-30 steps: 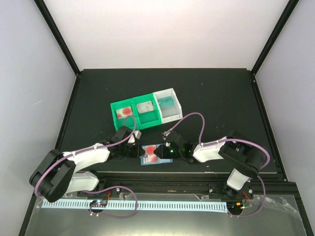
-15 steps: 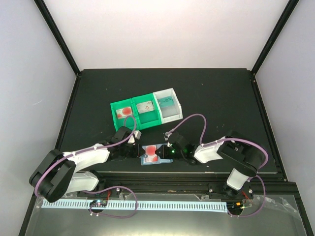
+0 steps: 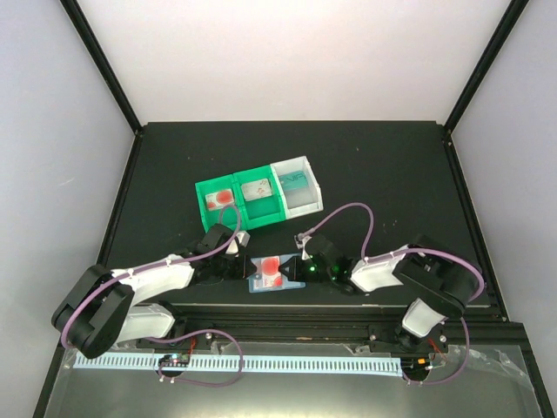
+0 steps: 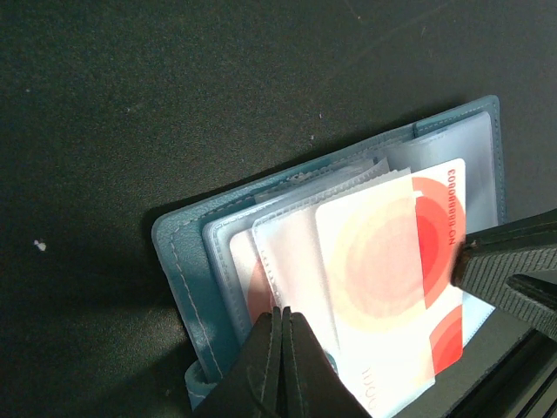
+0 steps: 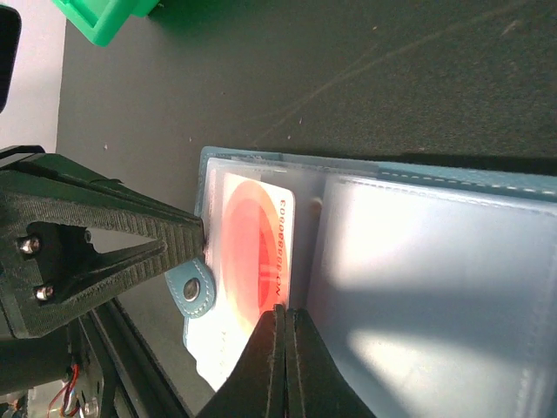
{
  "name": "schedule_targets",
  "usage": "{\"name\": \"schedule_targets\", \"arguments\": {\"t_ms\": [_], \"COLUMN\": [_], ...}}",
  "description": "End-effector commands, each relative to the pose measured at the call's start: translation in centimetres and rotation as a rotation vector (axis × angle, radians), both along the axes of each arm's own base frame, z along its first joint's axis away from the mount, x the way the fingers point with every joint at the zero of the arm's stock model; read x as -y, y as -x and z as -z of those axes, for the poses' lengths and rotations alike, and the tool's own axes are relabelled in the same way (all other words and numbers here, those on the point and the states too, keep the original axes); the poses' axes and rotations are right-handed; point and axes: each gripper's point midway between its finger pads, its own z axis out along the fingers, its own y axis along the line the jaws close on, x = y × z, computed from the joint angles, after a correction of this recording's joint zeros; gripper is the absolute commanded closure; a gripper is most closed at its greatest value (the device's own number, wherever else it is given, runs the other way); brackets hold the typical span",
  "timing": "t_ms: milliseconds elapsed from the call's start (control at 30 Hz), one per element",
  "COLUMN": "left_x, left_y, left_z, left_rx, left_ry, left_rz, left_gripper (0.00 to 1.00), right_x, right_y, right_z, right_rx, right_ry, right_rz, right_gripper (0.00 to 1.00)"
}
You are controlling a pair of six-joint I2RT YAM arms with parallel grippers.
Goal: Take the credit cards out of the card holder
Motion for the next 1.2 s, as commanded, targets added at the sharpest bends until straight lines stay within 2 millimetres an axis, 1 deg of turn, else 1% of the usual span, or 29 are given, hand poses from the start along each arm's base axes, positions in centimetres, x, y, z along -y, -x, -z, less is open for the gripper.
{"name": "schedule_targets", "arguments": {"t_ms": [0,233,333,500,633,1000,1167], "left_x": [-0.4,-0.2,-0.2,-0.1,-0.1,-0.1,0.0], "left_y": [0.2,0.2,0.2,0.2,0.2,0.1,0.0], "left_z": [0.4,0.0,0.0,-0.1,0.0,0.1,-0.7], "left_rx": [-0.003,0.001,0.000,-0.002,0.000,-0.002,0.010], "left_ry": [-0.019,-0.007,-0.004,-0.003,-0.004,0.000,0.005], "left_rz": [-0.009,-0.007,-0.009,-0.007,-0.008,-0.010,-0.011], "left_gripper": [0.98,0.98,0.98,0.98,0.98,0.98,0.98], "right_x": [1.2,1.8,1.5,0.8,0.7,0.5,0.9], "right_y": [-0.4,0.0,0.1,0.1,0.1,0.1,-0.1], "right_z": [0.0,0.0,0.1,0.0,0.2,1.2,1.2], "right_rx": [0.021,0.018,0.009,0.001,0.001,-0.045,-0.052], "right_ry": [0.016,0.010,0.002,-0.013,-0.013,-0.042,-0.055], "right_rz": [0.034,0.036,0.025,0.002,0.000,0.007,0.031], "right_gripper": [0.99,0.99,0.99,0.88,0.83,0.81,0.81]}}
